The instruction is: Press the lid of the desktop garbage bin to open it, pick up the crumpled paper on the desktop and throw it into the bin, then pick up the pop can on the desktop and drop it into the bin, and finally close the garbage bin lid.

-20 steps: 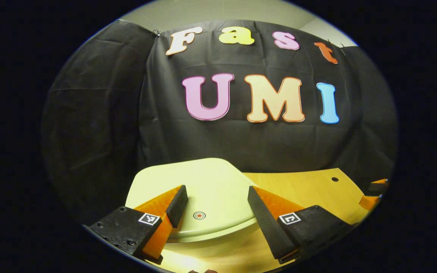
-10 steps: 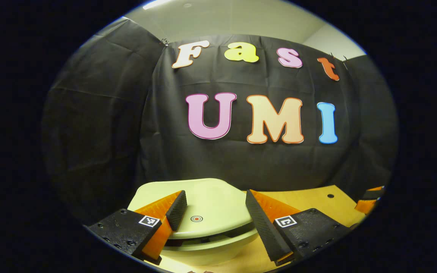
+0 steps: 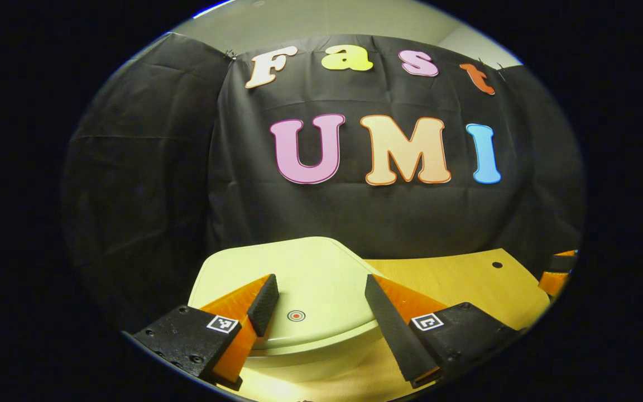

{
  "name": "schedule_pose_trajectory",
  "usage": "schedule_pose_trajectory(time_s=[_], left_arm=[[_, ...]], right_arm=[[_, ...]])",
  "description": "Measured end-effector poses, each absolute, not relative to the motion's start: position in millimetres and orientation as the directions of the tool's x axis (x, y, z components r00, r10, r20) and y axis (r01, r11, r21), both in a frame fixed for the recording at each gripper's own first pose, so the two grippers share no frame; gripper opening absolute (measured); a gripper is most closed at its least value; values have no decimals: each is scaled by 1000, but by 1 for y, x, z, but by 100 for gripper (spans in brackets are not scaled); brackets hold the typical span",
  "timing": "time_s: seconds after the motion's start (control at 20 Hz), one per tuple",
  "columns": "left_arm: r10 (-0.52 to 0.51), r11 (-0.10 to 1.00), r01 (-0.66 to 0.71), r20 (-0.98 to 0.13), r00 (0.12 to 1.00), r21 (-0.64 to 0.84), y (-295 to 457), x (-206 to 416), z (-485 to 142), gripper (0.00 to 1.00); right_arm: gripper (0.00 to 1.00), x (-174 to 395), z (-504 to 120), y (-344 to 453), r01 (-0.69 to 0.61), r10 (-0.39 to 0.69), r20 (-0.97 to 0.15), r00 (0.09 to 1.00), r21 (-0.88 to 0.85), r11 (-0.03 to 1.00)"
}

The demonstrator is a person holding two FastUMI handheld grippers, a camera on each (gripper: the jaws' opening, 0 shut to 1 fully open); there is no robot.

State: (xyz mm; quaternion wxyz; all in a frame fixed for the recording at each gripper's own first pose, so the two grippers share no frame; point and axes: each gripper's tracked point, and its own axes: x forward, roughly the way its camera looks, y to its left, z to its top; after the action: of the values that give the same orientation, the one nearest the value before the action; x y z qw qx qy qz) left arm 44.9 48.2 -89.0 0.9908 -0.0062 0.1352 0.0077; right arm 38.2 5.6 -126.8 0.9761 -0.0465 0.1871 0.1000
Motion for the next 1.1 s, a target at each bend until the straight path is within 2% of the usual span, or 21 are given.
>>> schedule_pose_trajectory(time_s=[0.1,0.25,0.4,0.5,0.6,0.8,1.1], left_arm=[[18,999,-29,-256,967,-39,46,45,-94,98],[-55,996,45,-153,987,-71,32,43,-84,100],[-78,994,63,-180,981,-85,36,40,-81,100],[-68,996,55,-190,979,-75,39,34,-75,97],[-73,997,69,-110,991,-36,31,29,-46,92],[-134,991,134,7,991,-2,-5,12,-8,94],[-256,965,254,-16,967,-67,-65,-17,-23,94]], right_arm=[[97,35,-130,9,-223,187,-384,904,-53,973],[97,29,-126,17,-247,214,-383,899,-39,968],[97,32,-118,23,-256,221,-369,903,-48,965],[97,35,-103,26,-247,225,-330,917,-25,969],[97,37,-86,24,-226,213,-283,935,-12,974],[97,29,-45,5,-149,146,-177,973,-6,989],[96,-3,-4,-16,-63,63,-41,997,-11,998]])
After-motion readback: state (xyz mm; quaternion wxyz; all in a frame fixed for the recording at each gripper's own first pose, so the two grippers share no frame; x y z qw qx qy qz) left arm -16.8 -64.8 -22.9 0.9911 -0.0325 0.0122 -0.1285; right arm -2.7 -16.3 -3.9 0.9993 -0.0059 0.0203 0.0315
